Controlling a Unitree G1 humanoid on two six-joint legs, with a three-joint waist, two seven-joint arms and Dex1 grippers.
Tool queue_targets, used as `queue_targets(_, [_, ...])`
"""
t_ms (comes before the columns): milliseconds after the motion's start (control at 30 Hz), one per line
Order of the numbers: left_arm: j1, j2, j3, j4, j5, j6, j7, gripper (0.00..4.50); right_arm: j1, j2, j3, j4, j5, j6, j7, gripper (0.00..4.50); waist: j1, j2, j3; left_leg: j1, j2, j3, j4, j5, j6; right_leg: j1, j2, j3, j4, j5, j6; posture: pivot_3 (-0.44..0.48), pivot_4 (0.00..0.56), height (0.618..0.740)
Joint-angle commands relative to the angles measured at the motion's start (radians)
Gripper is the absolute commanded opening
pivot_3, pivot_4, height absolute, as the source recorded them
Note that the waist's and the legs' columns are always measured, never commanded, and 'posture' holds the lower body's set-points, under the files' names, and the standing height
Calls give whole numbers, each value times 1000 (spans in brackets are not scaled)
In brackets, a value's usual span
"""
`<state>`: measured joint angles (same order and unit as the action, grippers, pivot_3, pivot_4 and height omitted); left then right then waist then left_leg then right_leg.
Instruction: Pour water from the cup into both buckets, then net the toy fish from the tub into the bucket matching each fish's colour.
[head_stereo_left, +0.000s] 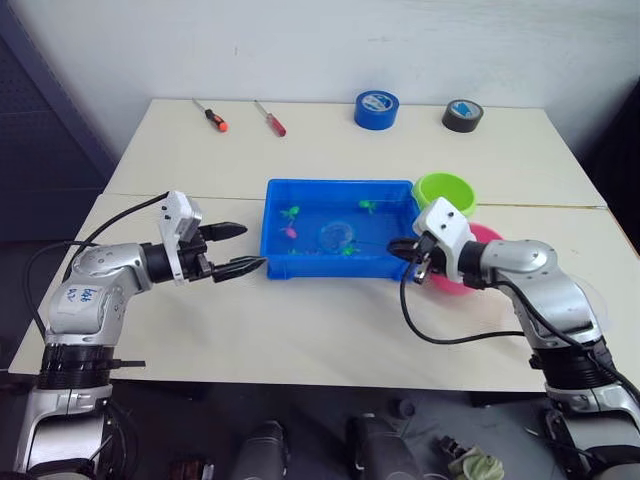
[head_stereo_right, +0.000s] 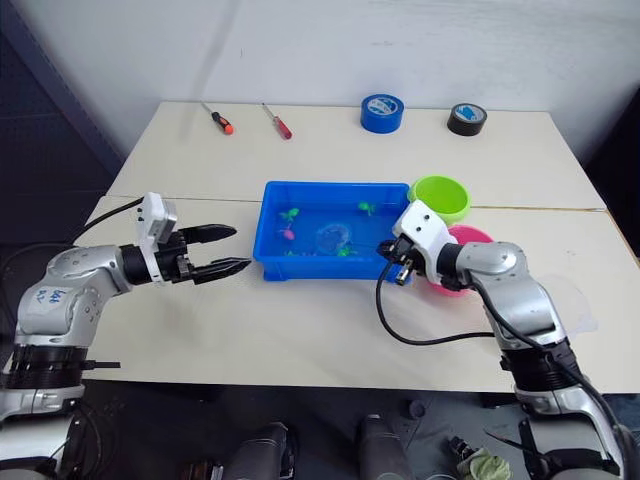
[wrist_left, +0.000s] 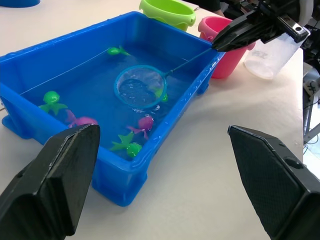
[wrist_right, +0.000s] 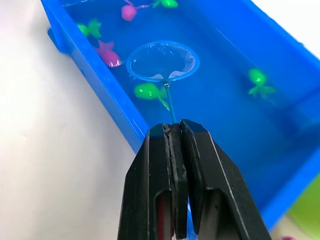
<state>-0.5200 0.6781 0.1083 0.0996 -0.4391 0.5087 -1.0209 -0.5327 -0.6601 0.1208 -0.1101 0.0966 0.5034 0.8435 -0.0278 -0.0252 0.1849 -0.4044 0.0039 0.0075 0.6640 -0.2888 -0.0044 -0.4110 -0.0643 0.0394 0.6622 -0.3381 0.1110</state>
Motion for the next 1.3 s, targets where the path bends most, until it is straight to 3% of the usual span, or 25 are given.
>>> queue_targets(33, [-29,0,-7,14,6,-34,-17,4471,-10,-43,37,6,-87,-154,-5,0,-1,0,0,0,0,0,0,0,0,0,0,0,0,0,0,0,150,740])
queue_targets(400, [30,45,3,-36,-4,-20,-39,4471,-79,-25,139,127,-178,-379,39,0,-1,0,0,0,1,0,0,0,0,0,1,0,0,0,0,0,150,740])
queue_targets(533, [49,49,24,-69,-17,-2,-18,4471,-86,15,121,125,-119,-321,68,0,0,0,0,0,1,0,0,0,0,0,0,0,0,0,0,0,150,740])
queue_targets(900, [6,27,19,-53,-35,15,-17,4471,-66,51,-67,38,83,72,33,0,0,0,0,0,1,-1,0,0,0,0,0,-1,0,0,0,0,150,740])
queue_targets(1200, [-156,-82,-74,42,-41,8,-91,4471,76,19,-298,-241,258,329,-61,0,5,0,0,-1,-1,-2,0,0,0,0,-1,-2,0,0,0,0,150,740])
queue_targets(1300, [-257,-162,-135,108,-41,-3,-151,4471,199,-1,-444,-423,316,397,-104,0,21,0,0,-2,0,-3,0,0,0,0,0,-2,-1,0,0,0,150,740])
